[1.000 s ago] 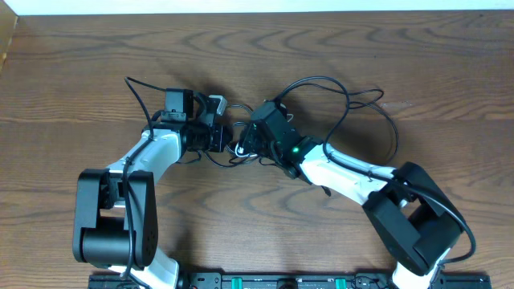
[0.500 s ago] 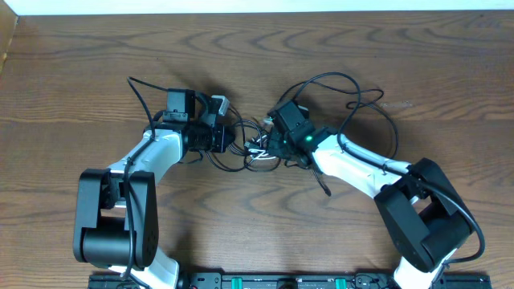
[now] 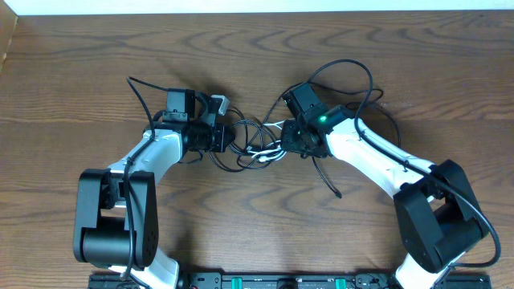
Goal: Untangle cables
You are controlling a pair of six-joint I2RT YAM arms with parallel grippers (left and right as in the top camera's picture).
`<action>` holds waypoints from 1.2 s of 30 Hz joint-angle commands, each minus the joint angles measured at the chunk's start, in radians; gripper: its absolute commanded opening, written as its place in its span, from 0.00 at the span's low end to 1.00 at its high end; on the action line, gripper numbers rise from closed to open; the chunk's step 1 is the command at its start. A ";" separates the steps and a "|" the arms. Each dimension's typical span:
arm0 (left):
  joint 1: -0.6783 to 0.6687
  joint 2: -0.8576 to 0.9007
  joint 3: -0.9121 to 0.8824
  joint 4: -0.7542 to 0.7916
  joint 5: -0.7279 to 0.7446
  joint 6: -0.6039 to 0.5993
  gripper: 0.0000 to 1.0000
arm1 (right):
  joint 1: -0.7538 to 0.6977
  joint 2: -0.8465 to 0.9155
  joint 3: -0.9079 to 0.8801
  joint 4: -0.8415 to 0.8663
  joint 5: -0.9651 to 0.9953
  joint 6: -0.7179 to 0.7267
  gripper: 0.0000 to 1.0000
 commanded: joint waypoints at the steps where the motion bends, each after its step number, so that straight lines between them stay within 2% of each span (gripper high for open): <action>1: 0.007 0.002 -0.006 0.001 -0.009 -0.002 0.07 | 0.013 -0.018 0.010 -0.011 -0.108 -0.033 0.34; 4: 0.007 0.002 -0.006 0.001 -0.009 -0.002 0.08 | 0.031 -0.018 0.010 -0.002 -0.160 -0.033 0.37; 6: 0.007 0.002 -0.006 0.001 -0.009 -0.002 0.08 | 0.030 -0.018 0.011 0.010 -0.230 -0.096 0.27; 7: 0.007 0.002 -0.006 0.001 -0.009 -0.002 0.08 | 0.022 -0.021 0.011 0.016 -0.258 -0.120 0.19; 8: 0.007 0.002 -0.006 0.001 -0.009 -0.002 0.08 | 0.011 -0.024 0.011 0.023 -0.283 -0.122 0.17; 14: 0.007 0.002 -0.006 0.001 -0.009 -0.002 0.08 | -0.038 -0.054 0.011 0.087 -0.470 -0.122 0.18; 20: 0.007 0.002 -0.006 0.001 -0.009 -0.002 0.08 | -0.044 -0.062 0.011 0.070 -0.393 -0.156 0.08; 22: 0.007 0.002 -0.006 0.001 -0.009 -0.003 0.08 | -0.043 -0.062 0.011 0.051 -0.325 -0.204 0.09; 24: 0.007 0.002 -0.006 0.001 -0.009 -0.002 0.08 | -0.044 -0.062 0.011 0.019 -0.244 -0.216 0.21; 27: 0.007 0.002 -0.006 0.001 -0.009 -0.002 0.08 | -0.050 -0.063 0.011 -0.011 -0.143 -0.214 0.25; 32: 0.007 0.002 -0.006 0.001 -0.009 -0.003 0.08 | -0.061 -0.071 0.023 0.017 -0.219 -0.163 0.35; 36: 0.007 0.002 -0.006 0.002 -0.009 -0.006 0.08 | -0.054 -0.075 0.040 0.076 -0.353 -0.206 0.36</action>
